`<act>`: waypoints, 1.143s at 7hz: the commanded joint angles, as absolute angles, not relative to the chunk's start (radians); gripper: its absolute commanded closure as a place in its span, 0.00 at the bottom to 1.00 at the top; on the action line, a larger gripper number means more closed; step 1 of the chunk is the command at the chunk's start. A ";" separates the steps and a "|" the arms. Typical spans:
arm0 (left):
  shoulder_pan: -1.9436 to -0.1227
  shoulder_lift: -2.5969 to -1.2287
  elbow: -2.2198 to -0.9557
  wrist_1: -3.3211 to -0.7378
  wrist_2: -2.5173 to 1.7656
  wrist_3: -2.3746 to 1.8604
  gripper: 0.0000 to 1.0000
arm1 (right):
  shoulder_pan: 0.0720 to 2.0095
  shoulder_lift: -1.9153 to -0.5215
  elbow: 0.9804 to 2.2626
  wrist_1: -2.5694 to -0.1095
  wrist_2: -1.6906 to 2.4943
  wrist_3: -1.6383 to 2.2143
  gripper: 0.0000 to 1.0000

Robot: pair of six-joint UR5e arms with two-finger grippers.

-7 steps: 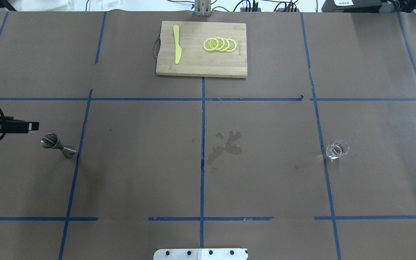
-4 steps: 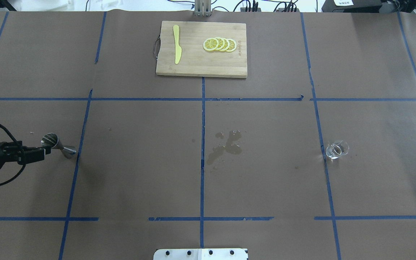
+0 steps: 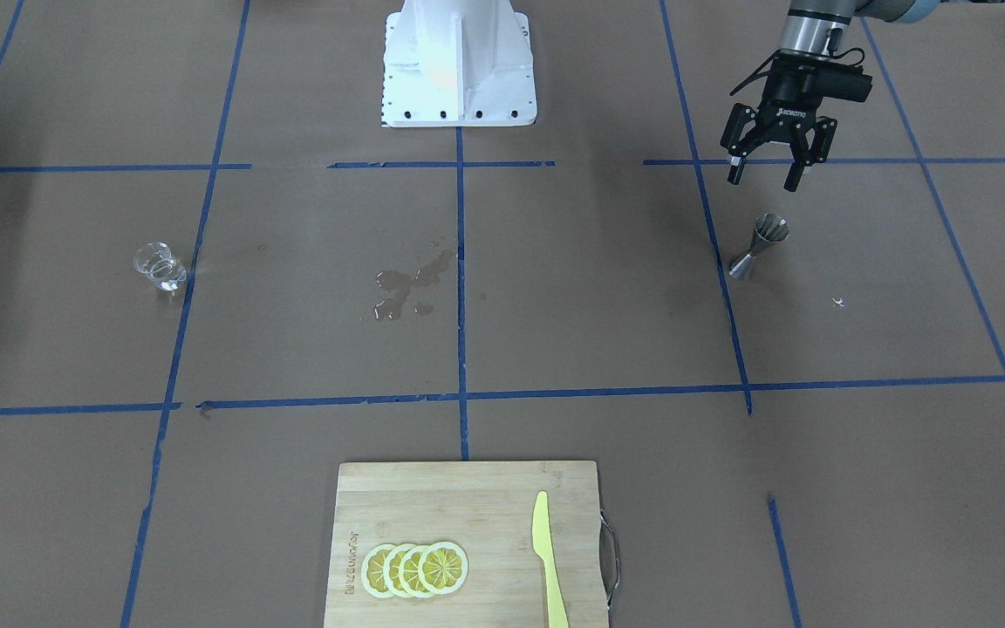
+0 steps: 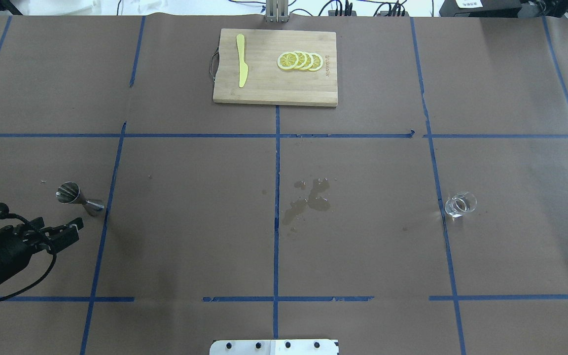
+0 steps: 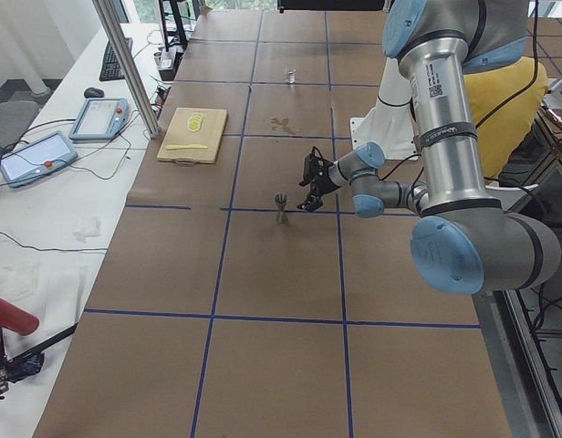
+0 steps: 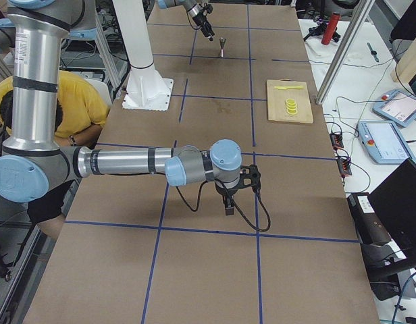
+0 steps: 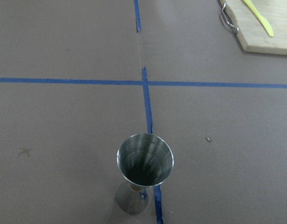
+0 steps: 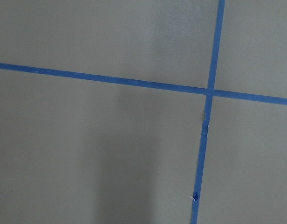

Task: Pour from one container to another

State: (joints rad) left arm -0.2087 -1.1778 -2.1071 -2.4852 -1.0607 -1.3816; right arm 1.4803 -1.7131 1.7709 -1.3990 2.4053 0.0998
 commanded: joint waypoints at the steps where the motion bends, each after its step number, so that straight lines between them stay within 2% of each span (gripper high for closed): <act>1: -0.100 -1.183 -2.062 -2.484 -0.854 -1.417 0.05 | 1.480 -1.710 1.769 -1.399 2.404 0.100 0.00; 5: -0.086 -1.227 -1.929 -2.485 -0.683 -1.416 0.04 | 1.480 -1.706 1.764 -1.397 2.404 0.095 0.00; 6: -0.083 -1.276 -1.880 -2.499 -0.629 -1.416 0.04 | 1.480 -1.704 1.764 -1.397 2.404 0.097 0.00; 8: -0.071 -1.299 -1.865 -2.500 -0.609 -1.414 0.01 | 1.480 -1.704 1.764 -1.397 2.402 0.098 0.00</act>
State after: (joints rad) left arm -0.0774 -1.2805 -1.8797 -2.4991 -0.6317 -1.4155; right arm 1.4803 -1.7047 1.7640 -1.3975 2.4028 0.0969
